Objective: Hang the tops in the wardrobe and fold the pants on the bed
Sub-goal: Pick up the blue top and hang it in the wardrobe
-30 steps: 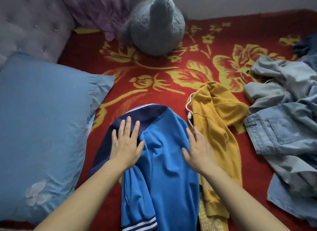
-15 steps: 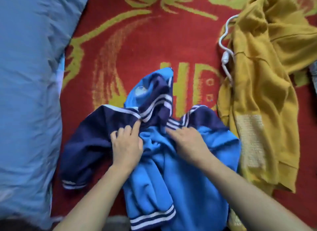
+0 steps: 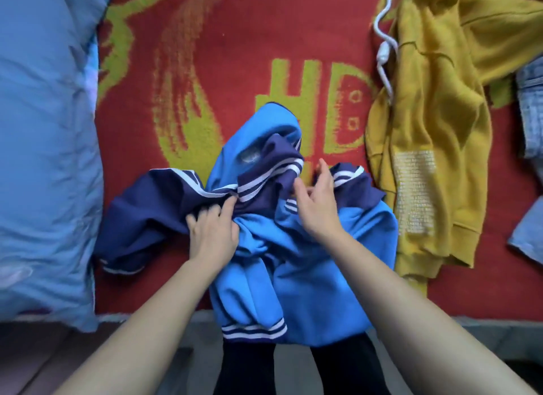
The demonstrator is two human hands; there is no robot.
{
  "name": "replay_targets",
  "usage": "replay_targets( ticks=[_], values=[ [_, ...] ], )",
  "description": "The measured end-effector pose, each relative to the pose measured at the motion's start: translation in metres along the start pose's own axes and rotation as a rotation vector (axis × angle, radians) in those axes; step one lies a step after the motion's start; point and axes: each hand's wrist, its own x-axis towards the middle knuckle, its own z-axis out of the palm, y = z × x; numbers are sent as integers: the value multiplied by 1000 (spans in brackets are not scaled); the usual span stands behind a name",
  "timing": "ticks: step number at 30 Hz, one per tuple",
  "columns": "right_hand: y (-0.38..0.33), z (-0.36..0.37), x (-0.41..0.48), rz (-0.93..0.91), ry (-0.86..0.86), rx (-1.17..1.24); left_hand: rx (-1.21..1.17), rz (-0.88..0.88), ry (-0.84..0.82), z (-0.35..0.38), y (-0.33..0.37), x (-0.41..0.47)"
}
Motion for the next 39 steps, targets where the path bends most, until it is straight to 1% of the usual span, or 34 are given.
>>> replay_targets(
  ticks=[1, 3, 4, 5, 7, 8, 9, 10, 11, 12, 14, 16, 18, 20, 22, 24, 26, 28, 31, 35, 37, 39],
  values=[
    [-8, -1, 10, 9, -45, -14, 12, -2, -8, -2, 0, -2],
    [-19, -8, 21, -54, -201, -178, 20, -12, -23, -7, 0, -10],
    [-22, -16, 21, -108, -268, -349, 18, -22, -34, -12, 0, -13],
    [-24, -26, 19, -180, -307, -594, 13, -36, -44, -18, 0, -17],
    [-21, -51, 8, -304, -318, -1123, 9, -76, -48, -36, 2, -27],
    [-19, -65, 1, -295, -322, -1282, 5, -93, -39, -45, 3, -33],
    [-17, -81, -7, -238, -339, -1336, -5, -107, -27, -56, 3, -40],
    [-14, -98, -15, -164, -368, -1295, -26, -120, -17, -66, 5, -48],
    [-9, -114, -24, -88, -410, -1175, -54, -130, -5, -76, 8, -59],
    [-7, -131, -36, -16, -450, -1003, -87, -144, 14, -86, 13, -72],
    [-7, -158, -63, 127, -479, -568, -157, -201, 48, -104, 25, -103],
    [-17, -176, -97, 231, -450, -116, -215, -292, 18, -124, 43, -138],
    [-39, -185, -128, 245, -448, 184, -238, -342, -30, -142, 60, -173],
    [-72, -193, -153, 155, -444, 348, -237, -314, -53, -160, 74, -201],
    [-109, -203, -182, 42, -411, 448, -259, -295, -77, -184, 84, -222],
    [-142, -213, -215, -35, -423, 555, -309, -297, -86, -214, 94, -238],
    [-169, -222, -256, -118, -498, 618, -411, -276, -60, -246, 105, -253],
    [-186, -228, -299, -208, -564, 641, -505, -238, 4, -273, 115, -268],
    [-199, -227, -365, -330, -647, 650, -669, -177, 171, -299, 124, -290],
    [-215, -216, -459, -488, -706, 679, -853, -191, 436, -326, 121, -356],
    [-221, -212, -499, -535, -692, 733, -843, -252, 568, -336, 110, -394],
    [-221, -209, -529, -602, -596, 712, -746, -347, 660, -340, 92, -424]
  ],
)
